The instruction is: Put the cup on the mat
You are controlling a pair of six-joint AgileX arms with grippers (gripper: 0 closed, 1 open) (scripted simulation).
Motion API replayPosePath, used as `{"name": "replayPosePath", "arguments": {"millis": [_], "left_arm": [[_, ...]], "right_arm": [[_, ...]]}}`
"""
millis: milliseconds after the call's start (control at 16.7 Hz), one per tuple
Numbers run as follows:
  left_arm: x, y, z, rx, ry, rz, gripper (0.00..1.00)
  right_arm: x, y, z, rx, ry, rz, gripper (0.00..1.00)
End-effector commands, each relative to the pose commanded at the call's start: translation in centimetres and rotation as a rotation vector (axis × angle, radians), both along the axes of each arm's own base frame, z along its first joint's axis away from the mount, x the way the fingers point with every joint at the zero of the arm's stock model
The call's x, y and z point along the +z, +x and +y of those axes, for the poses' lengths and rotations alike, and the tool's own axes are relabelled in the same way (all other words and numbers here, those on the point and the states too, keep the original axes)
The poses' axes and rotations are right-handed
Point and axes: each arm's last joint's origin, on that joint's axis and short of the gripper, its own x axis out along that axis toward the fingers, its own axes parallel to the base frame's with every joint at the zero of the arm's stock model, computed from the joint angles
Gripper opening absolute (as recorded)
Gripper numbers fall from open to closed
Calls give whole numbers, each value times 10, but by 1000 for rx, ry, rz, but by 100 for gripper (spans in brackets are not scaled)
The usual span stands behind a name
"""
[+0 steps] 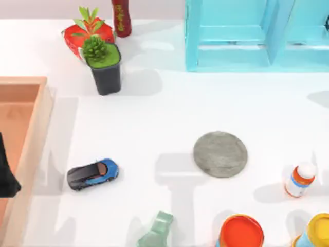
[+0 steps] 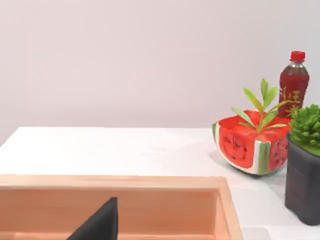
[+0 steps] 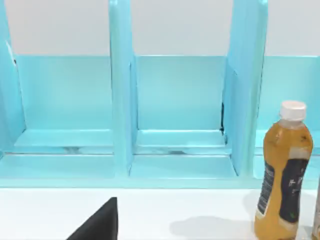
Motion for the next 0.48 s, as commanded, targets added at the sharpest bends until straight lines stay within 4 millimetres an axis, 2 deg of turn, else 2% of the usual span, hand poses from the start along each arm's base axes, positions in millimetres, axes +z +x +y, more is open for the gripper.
{"name": "replayPosePath", "arguments": {"millis": [240, 480], "left_arm": [[0, 0, 0, 0, 0, 0, 100], [0, 0, 0, 0, 0, 0, 100]], "right_arm": [[4, 0, 0, 5, -27, 22, 100], [23, 4, -1, 21, -185, 159, 100]]}}
